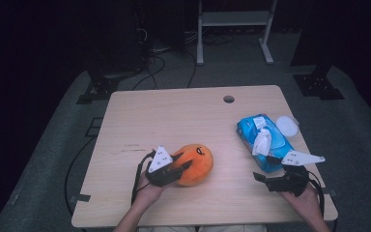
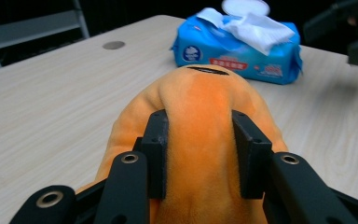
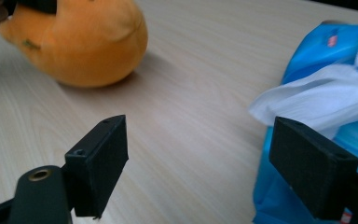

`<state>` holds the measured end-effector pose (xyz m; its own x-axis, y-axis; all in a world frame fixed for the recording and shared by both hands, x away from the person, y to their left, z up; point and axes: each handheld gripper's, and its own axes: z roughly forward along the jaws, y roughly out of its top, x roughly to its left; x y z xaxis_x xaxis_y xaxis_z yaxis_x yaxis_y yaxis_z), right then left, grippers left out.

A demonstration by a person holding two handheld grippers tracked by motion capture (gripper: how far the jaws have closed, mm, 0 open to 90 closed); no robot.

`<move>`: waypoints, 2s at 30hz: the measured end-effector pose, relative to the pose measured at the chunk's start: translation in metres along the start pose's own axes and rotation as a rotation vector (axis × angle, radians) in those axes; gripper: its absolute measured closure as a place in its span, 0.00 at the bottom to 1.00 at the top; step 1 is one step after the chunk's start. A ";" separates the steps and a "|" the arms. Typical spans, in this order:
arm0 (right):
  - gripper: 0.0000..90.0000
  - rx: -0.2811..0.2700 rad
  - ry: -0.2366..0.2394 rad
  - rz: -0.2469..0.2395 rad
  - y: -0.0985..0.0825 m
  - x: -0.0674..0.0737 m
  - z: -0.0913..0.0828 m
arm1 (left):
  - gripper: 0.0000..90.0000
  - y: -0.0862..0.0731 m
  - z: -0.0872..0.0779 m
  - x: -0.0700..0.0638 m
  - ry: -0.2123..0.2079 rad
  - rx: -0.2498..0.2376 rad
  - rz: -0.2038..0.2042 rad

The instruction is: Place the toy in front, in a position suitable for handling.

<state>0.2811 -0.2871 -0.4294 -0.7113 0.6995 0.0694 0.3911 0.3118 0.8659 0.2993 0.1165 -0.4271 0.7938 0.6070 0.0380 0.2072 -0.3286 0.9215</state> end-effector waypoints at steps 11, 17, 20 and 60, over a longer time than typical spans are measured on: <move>0.24 -0.047 -0.146 -0.053 0.034 -0.035 -0.001 | 0.67 -0.007 0.006 -0.005 -0.059 0.003 0.056; 0.25 -0.011 -0.185 -0.041 0.038 -0.055 0.018 | 0.63 -0.008 0.008 -0.003 -0.087 0.001 0.099; 0.29 -0.008 -0.185 -0.018 0.037 -0.061 0.024 | 0.61 -0.008 0.008 -0.002 -0.088 -0.001 0.099; 0.97 -0.002 -0.084 0.066 0.038 -0.059 0.025 | 0.34 -0.017 -0.003 0.011 -0.052 0.057 0.013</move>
<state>0.3526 -0.3004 -0.4133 -0.6326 0.7699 0.0845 0.4339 0.2619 0.8621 0.3028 0.1307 -0.4415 0.8248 0.5647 0.0282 0.2278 -0.3775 0.8976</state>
